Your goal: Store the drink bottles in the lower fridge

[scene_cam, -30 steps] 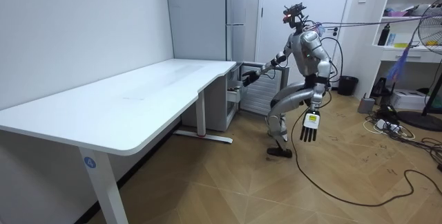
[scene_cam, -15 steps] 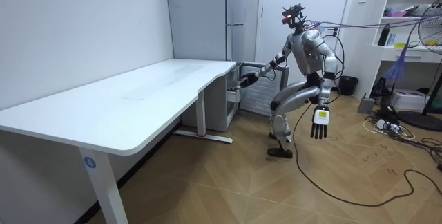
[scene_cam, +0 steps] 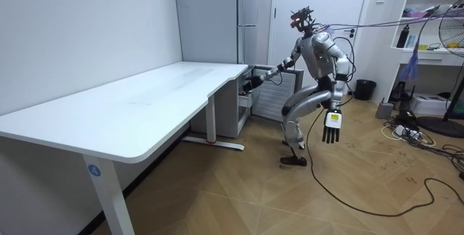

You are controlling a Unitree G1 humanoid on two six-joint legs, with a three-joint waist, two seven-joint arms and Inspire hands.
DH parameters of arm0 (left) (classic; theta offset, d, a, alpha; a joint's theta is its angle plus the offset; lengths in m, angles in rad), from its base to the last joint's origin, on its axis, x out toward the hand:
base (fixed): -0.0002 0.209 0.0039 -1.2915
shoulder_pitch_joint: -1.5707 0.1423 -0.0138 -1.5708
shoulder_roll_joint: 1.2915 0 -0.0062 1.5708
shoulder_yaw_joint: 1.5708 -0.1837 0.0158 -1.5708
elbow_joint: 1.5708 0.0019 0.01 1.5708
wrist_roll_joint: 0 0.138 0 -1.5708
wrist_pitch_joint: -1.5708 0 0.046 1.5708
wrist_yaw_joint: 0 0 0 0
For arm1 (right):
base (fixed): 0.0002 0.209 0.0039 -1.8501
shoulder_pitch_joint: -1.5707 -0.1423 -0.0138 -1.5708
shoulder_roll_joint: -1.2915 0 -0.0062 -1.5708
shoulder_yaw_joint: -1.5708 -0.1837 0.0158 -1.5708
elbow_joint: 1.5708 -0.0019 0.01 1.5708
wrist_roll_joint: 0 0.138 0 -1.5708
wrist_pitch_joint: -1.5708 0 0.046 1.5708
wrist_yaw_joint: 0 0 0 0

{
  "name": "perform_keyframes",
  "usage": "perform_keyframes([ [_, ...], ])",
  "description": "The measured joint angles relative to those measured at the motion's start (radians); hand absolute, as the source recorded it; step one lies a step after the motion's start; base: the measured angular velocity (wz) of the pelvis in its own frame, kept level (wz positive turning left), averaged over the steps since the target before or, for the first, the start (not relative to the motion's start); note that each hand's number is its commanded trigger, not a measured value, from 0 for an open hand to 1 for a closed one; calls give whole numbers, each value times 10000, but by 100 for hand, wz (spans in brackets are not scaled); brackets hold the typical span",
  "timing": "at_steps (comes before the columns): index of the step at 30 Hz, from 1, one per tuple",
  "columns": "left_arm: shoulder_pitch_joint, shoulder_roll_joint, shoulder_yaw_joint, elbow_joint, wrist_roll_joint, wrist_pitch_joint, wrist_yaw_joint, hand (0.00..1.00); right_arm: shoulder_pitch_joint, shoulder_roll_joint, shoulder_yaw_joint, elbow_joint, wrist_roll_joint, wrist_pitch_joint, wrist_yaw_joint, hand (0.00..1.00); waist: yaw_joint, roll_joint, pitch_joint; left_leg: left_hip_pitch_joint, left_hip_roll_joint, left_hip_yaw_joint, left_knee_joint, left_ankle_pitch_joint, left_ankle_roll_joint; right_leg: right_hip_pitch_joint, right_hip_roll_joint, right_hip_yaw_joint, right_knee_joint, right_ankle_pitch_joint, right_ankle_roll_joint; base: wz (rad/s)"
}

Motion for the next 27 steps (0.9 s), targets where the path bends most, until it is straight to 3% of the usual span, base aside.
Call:
perform_keyframes([
  [1,69,12,19,-21,1,-25,-17,0,-78,51,10,-148,32,17,-59,0,23,0,0,47,-40,-60,3,-29,-26,103,-62,-91,43,-68,-108,25],
  [3,310,20,79,-103,9,-18,-44,0,185,141,15,-157,-30,87,1,0,-93,-6,0,213,-102,-184,17,-108,-78,352,-75,-196,48,-209,-105,17],
  [9,589,213,51,-165,-261,30,-61,0,234,-8,659,314,-1052,487,396,0,-78,-8,4,833,51,-226,146,-439,-105,1017,21,-301,11,-380,-129,-8],
  [13,649,661,62,-190,-411,46,-210,0,486,-1,954,1259,-1453,692,1233,0,135,16,13,1398,251,-463,50,-588,-178,1757,418,-460,-445,-362,-21,-12],
  [15,657,743,76,-179,-422,104,-263,0,683,1,978,1634,-1687,741,1409,0,229,18,15,1634,384,-452,-95,-608,-153,2020,535,-522,-724,-336,35,-15],
  [19,728,726,80,124,-516,97,-520,0,1613,-28,1080,2091,-2217,909,1953,0,186,-5,1,2333,541,-347,-621,-614,-81,2697,783,-477,-1423,-106,265,-12],
  [23,723,647,117,772,-787,73,-608,0,2445,-15,1068,2090,-2352,1005,2355,0,-37,-26,-25,3008,581,-189,-1325,-510,12,3278,951,-375,-2171,204,333,-12],
  [27,711,315,182,955,-771,91,-501,0,3142,112,1065,2224,-2668,1139,2510,0,-221,-2,-42,3633,720,-28,-2060,-384,167,3856,1237,-288,-3093,579,442,-16],
])
